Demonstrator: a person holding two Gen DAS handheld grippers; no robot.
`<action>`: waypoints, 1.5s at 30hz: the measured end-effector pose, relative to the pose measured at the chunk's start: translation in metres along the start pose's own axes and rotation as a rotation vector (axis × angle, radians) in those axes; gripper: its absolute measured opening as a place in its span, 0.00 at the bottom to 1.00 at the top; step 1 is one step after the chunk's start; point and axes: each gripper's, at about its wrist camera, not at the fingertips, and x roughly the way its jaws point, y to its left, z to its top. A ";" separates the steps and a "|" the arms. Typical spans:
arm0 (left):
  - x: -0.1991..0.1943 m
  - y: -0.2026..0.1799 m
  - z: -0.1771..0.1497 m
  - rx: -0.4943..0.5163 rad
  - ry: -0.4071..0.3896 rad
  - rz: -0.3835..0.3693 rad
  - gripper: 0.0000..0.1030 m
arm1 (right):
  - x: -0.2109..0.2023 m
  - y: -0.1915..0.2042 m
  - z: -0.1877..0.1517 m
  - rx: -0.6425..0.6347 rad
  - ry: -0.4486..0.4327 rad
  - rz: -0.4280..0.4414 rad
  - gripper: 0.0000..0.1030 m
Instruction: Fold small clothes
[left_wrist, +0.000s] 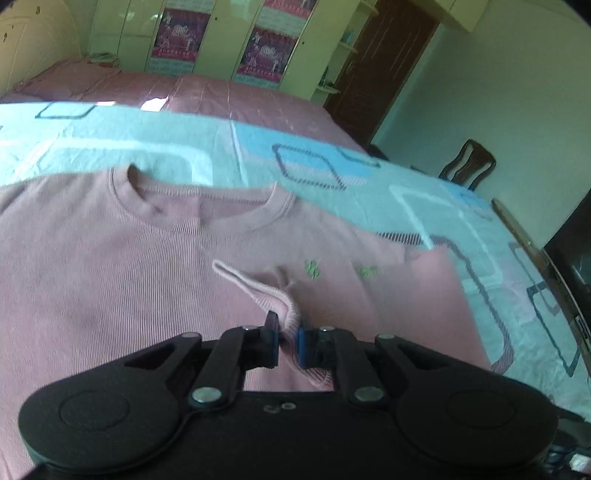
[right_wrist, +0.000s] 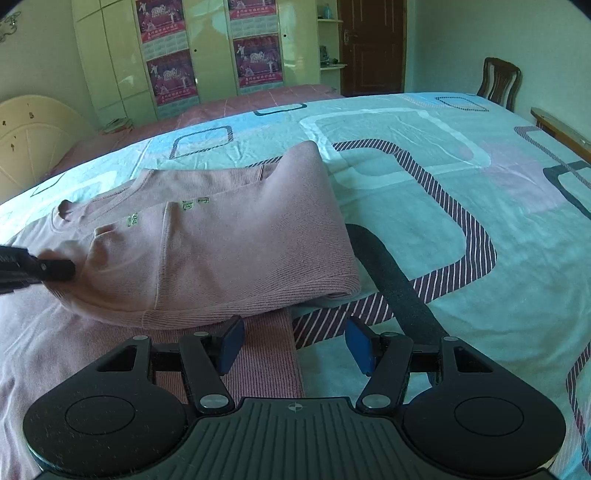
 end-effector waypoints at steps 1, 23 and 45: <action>-0.009 -0.001 0.009 -0.005 -0.030 -0.011 0.09 | 0.003 0.002 0.000 -0.007 0.000 -0.002 0.58; -0.030 0.094 -0.027 -0.099 -0.011 0.241 0.13 | 0.025 -0.005 0.020 0.015 0.035 0.017 0.09; -0.016 0.081 -0.021 -0.027 0.063 0.411 0.81 | 0.087 0.057 0.071 -0.137 0.037 0.061 0.46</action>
